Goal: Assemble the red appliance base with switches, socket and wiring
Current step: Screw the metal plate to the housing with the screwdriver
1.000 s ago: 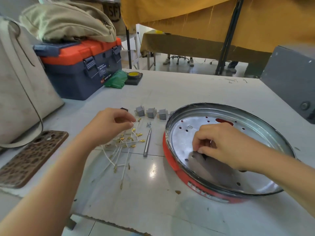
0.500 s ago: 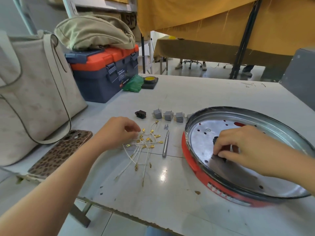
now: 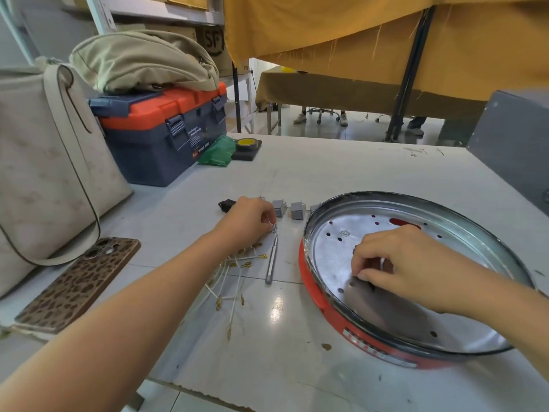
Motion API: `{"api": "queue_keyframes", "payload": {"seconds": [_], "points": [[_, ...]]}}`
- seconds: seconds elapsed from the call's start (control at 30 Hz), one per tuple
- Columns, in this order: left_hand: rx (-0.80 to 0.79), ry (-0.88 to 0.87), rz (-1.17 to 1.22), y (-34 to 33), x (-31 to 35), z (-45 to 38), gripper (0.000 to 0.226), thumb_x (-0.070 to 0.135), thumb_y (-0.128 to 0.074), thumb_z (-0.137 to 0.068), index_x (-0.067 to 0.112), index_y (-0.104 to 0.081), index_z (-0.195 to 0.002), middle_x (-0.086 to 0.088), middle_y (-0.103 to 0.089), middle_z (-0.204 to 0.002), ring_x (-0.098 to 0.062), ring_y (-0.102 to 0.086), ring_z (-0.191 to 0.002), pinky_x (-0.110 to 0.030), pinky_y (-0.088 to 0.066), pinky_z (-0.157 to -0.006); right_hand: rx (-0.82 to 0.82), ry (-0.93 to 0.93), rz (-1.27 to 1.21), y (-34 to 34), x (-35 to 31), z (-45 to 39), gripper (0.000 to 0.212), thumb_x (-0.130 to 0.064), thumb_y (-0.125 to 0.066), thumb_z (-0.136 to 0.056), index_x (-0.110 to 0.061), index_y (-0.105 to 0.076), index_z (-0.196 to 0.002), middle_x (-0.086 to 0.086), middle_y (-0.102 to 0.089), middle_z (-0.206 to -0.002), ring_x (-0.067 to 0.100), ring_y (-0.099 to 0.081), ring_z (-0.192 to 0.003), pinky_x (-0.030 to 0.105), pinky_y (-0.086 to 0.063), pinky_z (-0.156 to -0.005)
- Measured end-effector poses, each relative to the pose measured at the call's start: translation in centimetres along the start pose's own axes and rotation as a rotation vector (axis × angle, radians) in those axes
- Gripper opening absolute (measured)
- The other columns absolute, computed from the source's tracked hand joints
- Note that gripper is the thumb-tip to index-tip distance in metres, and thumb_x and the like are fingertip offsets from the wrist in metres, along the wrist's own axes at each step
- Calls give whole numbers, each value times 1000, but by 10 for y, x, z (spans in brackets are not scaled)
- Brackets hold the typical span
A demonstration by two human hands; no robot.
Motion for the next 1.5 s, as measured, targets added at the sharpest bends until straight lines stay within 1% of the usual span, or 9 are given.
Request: {"api": "queue_keyframes", "payload": {"seconds": [0.13, 0.5, 0.6, 0.8, 0.93, 1.07, 1.33, 1.4, 1.5], "points": [[14, -19, 15, -2, 1, -1, 9, 6, -64, -81, 11, -69, -86, -2, -65, -83, -18, -61, -81, -28, -51, -77, -5, -2, -34, -1, 1, 1, 19, -20, -61, -89, -34, -60, -76, -21, -57, -76, -11, -49, -82, 8, -38, -72], [3, -34, 13, -4, 2, 0, 16, 3, -56, -79, 16, -65, -84, -3, -64, -81, -18, -59, -79, -29, -51, -72, 7, 8, -43, -1, 1, 2, 14, -19, -60, -90, -29, -65, -81, -20, -58, -78, -9, -49, -85, 9, -40, -73], [-32, -82, -41, -4, 3, -1, 19, 6, -56, -81, 21, -69, -83, -2, -65, -84, -13, -57, -78, -23, -46, -69, 6, 4, -49, -1, 1, 2, 12, -19, -60, -90, -27, -66, -83, -20, -58, -79, -6, -50, -86, 11, -41, -74], [-68, -126, -101, -5, 4, -4, 10, 18, -62, -86, 22, -71, -89, 2, -64, -90, -11, -57, -82, -30, -51, -78, 5, 1, -44, -1, 1, 2, 11, -19, -60, -90, -26, -67, -85, -20, -58, -81, -5, -51, -84, 10, -40, -73], [-32, -92, -6, -1, 4, -3, 6, 15, -64, -83, 16, -68, -80, 3, -64, -85, -11, -56, -78, -21, -44, -68, 6, 3, -44, -2, 1, 2, 11, -19, -59, -90, -26, -67, -86, -21, -57, -80, -8, -49, -86, 9, -39, -73], [46, -7, 211, 10, 3, 3, 9, 6, -62, -76, 10, -61, -68, -2, -69, -82, -15, -62, -77, -29, -51, -69, 3, -5, -49, -2, 2, 2, 11, -20, -59, -90, -27, -66, -84, -21, -58, -79, -6, -51, -84, 10, -40, -74], [-179, -30, 178, 19, 6, 18, 4, 18, -67, -82, 21, -64, -81, 8, -62, -64, 4, -54, -51, -18, -45, -57, 5, -6, -54, -2, 2, 3, 11, -20, -60, -90, -27, -65, -83, -20, -58, -79, -5, -51, -85, 11, -41, -74], [-238, -52, 81, 18, 9, 19, 3, 23, -65, -85, 23, -67, -83, 12, -59, -64, 4, -52, -52, -14, -40, -55, 6, -6, -52, -2, 2, 3, 11, -20, -59, -90, -26, -66, -84, -20, -57, -79, -5, -51, -85, 10, -40, -73], [-226, -50, -47, 14, 14, 19, 19, 31, -68, -83, 13, -69, -77, 6, -61, -65, -1, -49, -56, -16, -35, -51, 4, -5, -52, -2, 2, 4, 11, -21, -59, -90, -27, -65, -84, -20, -57, -78, -5, -51, -84, 11, -40, -74]]}}
Point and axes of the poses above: each hand's wrist, its own z-axis away from the middle knuckle, its own y-axis out of the back of the hand, x = y × z, the point moved 1 cm from there along -z, towards the middle knuckle
